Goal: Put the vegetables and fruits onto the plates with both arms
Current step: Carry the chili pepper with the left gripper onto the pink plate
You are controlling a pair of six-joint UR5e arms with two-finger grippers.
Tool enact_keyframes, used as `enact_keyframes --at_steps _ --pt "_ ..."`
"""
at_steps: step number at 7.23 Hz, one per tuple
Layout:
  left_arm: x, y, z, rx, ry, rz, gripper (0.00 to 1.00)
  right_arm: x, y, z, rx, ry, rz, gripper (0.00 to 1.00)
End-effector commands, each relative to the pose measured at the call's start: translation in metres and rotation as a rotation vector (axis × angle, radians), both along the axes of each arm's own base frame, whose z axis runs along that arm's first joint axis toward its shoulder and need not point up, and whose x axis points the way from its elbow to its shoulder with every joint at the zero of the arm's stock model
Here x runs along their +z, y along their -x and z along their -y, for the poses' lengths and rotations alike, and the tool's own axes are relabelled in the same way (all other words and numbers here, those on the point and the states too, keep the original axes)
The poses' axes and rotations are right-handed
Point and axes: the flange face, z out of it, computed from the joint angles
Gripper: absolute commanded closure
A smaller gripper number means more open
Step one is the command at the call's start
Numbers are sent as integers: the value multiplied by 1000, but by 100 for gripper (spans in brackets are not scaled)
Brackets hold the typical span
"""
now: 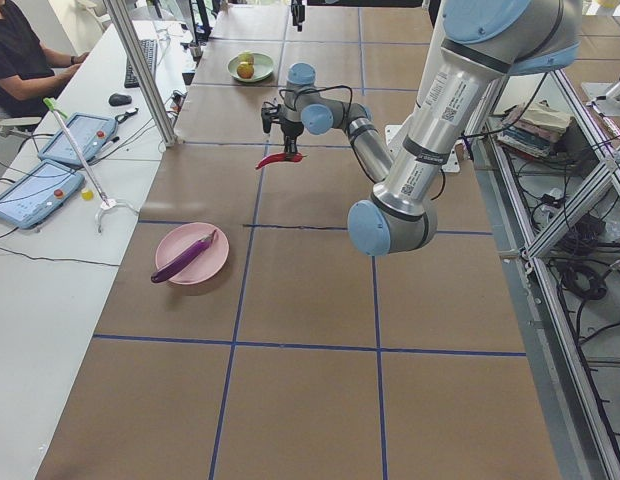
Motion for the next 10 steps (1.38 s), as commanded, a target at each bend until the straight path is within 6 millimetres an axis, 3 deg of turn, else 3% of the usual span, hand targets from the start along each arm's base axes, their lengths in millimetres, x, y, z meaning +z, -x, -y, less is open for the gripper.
enact_keyframes --at_steps 1,2,3,4,5,6,7,8,9,10 --pt "67 75 89 -339 242 24 99 1 0 -1 -1 2 1 0" --pt "108 89 130 -419 249 -22 98 1 0 -2 -1 2 1 0" --pt "161 95 156 -470 267 -38 94 -4 -2 -4 0 -8 4 0" --pt "204 96 175 -462 251 -22 94 -8 -3 -6 0 -14 6 0" --pt "235 113 187 -425 210 21 92 -11 -4 -10 -1 -19 10 0" --pt "244 129 194 -422 198 39 86 -13 -4 -10 -1 -23 12 0" --pt "247 133 196 -404 181 51 75 -14 -3 -11 -3 -25 13 0" --pt "246 138 197 -362 163 50 44 -14 -3 -11 -3 -25 13 0" --pt "245 138 197 -295 111 70 0 -15 -3 -11 -4 -26 15 0" --pt "243 138 197 -292 105 67 0 -15 -3 -11 -3 -24 15 0"
